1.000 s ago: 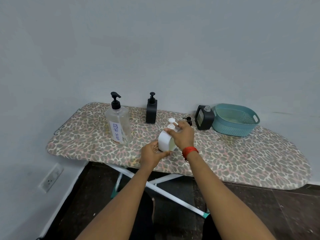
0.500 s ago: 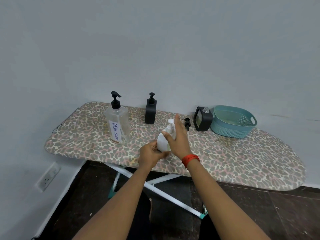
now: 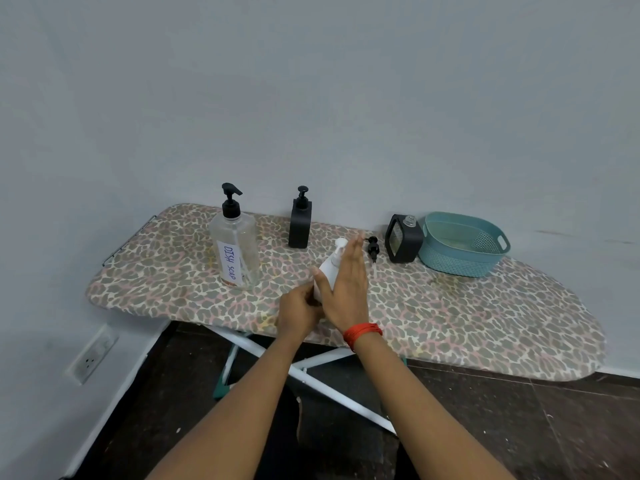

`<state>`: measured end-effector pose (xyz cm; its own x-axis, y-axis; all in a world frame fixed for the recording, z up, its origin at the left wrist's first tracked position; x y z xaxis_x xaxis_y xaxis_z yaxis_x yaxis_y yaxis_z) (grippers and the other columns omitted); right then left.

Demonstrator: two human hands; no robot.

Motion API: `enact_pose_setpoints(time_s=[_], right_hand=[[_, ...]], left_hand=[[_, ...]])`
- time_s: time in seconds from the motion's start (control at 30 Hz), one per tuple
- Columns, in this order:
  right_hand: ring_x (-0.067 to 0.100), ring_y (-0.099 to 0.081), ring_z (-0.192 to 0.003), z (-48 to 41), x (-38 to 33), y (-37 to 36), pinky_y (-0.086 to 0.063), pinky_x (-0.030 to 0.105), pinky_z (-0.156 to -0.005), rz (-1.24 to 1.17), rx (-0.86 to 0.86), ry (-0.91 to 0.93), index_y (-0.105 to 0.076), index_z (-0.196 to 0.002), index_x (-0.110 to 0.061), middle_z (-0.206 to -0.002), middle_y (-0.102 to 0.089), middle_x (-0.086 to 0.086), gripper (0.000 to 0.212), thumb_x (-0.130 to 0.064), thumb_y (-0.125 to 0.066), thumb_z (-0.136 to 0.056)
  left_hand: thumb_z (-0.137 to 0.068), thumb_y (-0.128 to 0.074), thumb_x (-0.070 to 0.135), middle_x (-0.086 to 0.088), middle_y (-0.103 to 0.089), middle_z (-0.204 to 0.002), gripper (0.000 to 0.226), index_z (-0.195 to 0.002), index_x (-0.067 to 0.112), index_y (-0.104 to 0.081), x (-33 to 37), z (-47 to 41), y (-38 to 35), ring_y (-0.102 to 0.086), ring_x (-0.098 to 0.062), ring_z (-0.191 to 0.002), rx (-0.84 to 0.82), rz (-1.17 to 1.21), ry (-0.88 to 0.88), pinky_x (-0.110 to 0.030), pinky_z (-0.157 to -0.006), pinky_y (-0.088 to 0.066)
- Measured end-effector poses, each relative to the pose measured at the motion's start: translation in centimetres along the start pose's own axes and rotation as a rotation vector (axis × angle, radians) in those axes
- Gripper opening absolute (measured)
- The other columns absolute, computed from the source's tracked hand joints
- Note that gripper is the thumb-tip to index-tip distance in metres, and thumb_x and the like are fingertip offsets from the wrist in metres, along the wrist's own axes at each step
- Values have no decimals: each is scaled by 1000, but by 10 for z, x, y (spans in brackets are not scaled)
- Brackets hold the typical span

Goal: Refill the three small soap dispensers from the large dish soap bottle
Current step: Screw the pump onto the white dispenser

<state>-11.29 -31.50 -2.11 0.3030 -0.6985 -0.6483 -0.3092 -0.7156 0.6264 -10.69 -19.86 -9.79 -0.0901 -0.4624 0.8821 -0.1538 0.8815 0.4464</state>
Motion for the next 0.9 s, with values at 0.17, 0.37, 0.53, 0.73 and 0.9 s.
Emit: enact_pose_setpoints(time_s=[0.17, 0.37, 0.53, 0.73, 0.9], right_hand=[[16, -11, -150, 12, 60, 27, -13, 37, -121, -103, 82, -240, -4, -159, -23, -166, -7, -1, 87, -59, -50, -95], [24, -61, -102, 8, 137, 62, -51, 40, -90, 144, -25, -332, -69, -107, -17, -105, -68, 3, 24, -34, -60, -94], [24, -59, -92, 17, 165, 68, -48, 37, -85, 246, -118, -276, -66, -102, -18, -95, -64, 3, 16, -30, -62, -93], [20, -54, -94, 17, 168, 63, -45, 38, -88, 327, -83, -219, -60, -104, -24, -99, -62, -1, 20, -41, -54, -96], [17, -52, -90, 16, 173, 62, -45, 37, -85, 306, -61, -196, -59, -101, -24, -95, -61, -3, 18, -41, -53, -95]], left_hand=[[-63, -96, 30, 26, -70, -89, 54, -111, 25, -72, 0, 1, 1, -69, 9, -91, -10, 143, 44, -7, -72, -53], [-66, -94, 37, 25, -67, -104, 66, -126, 25, -67, 6, 16, -3, -67, 7, -98, 126, 163, 46, -14, -80, -56], [-71, -91, 31, 6, -76, -105, 52, -118, 19, -73, 12, 14, -8, -70, 0, -88, 253, 145, 87, -14, -72, -57], [-71, -92, 26, -10, -76, -110, 52, -115, 6, -73, 32, -42, -12, -73, -22, -94, 369, 114, 154, -34, -75, -62], [-74, -90, 28, -13, -75, -113, 51, -115, 3, -72, 36, -97, -20, -71, -31, -100, 382, 63, 240, -47, -83, -61]])
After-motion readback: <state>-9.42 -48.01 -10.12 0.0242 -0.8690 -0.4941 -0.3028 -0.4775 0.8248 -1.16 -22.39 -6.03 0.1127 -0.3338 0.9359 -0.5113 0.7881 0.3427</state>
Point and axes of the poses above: each hand's wrist, its own z-axis away from the middle knuckle, its own y-axis out of the back of the hand, x = y × z, the point moved 7 cm from there along -z, towards the middle knuckle
